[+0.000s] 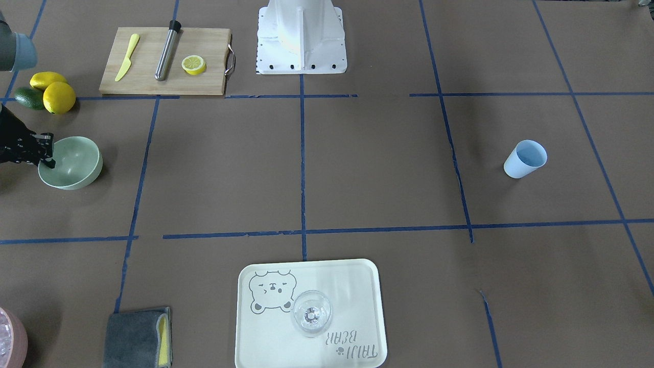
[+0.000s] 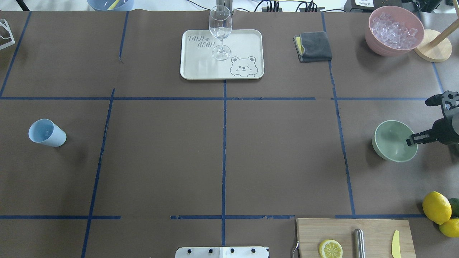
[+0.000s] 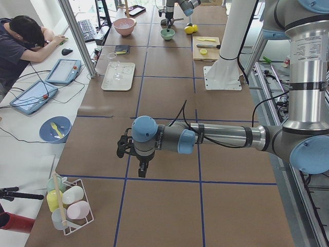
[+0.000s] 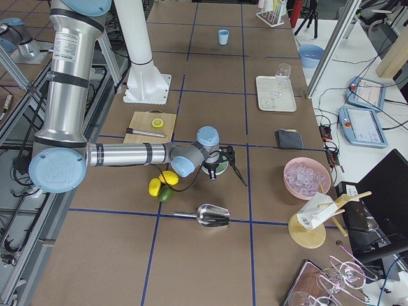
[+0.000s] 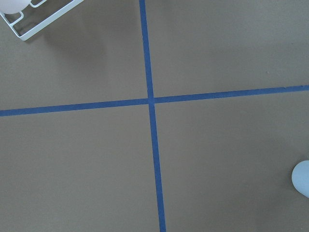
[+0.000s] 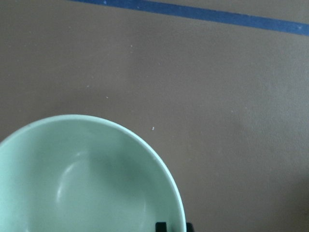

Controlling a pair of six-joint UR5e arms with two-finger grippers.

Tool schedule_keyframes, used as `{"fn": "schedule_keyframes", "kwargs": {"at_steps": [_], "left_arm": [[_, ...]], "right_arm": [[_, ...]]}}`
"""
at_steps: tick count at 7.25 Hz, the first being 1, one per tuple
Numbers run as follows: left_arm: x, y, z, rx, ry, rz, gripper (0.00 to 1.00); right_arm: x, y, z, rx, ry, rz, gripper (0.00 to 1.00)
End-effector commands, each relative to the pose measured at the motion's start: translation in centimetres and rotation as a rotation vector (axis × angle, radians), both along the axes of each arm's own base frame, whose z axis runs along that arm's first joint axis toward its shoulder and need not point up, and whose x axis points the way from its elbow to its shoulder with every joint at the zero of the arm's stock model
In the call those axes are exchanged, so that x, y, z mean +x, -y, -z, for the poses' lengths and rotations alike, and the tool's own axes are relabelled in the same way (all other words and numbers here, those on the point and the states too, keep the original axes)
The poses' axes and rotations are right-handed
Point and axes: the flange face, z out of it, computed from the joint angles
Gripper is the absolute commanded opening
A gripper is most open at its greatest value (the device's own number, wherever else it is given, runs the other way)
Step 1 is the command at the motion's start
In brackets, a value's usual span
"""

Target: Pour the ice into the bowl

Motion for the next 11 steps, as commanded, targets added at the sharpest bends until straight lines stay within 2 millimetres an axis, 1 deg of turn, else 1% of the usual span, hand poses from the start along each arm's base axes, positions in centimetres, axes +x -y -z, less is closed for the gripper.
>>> {"fn": "schedule_keyframes", "kwargs": {"at_steps": [1,2,3,4,5,6,7,8,9,10,11], "left_arm": [[0.0,-0.1,0.0,0.0,0.0,0.0,1.0],[0.0,-0.1,0.0,0.0,0.0,0.0,1.0],[0.0,-0.1,0.0,0.0,0.0,0.0,1.0],[0.1,-0.1,0.0,0.0,0.0,-0.002,1.0],[0.0,-0.1,0.0,0.0,0.0,0.0,1.0],[0.0,-0.1,0.0,0.0,0.0,0.0,1.0],[0.1,-0.1,0.0,0.0,0.0,-0.002,1.0],[0.1,-0.1,0.0,0.0,0.0,-0.002,1.0],[0.1,-0.1,0.0,0.0,0.0,-0.002,1.0],[0.1,-0.1,0.0,0.0,0.0,-0.002,1.0],[0.1,-0.1,0.0,0.0,0.0,-0.002,1.0]], "right_arm": [[0.5,0.1,1.1,0.014,0.015,-0.01,0.0],[0.7,0.3,2.3,0.011,0.043,-0.001,0.0],[1.7,0.5,4.1,0.008,0.092,-0.003,0.0],[1.5,0.7,5.7,0.013,0.129,0.006,0.0],[0.6,2.1,7.7,0.045,0.152,0.009,0.0],[-0.9,4.4,11.0,0.006,0.179,-0.045,0.0],[-4.2,5.8,14.9,-0.067,0.23,-0.108,0.0],[-8.8,5.8,18.2,-0.1,0.262,-0.113,0.0],[-12.5,5.9,21.2,-0.141,0.267,-0.101,0.0],[-15.7,6.5,25.2,-0.187,0.257,-0.13,0.0],[-22.5,4.7,29.6,-0.213,0.223,-0.159,0.09]]}}
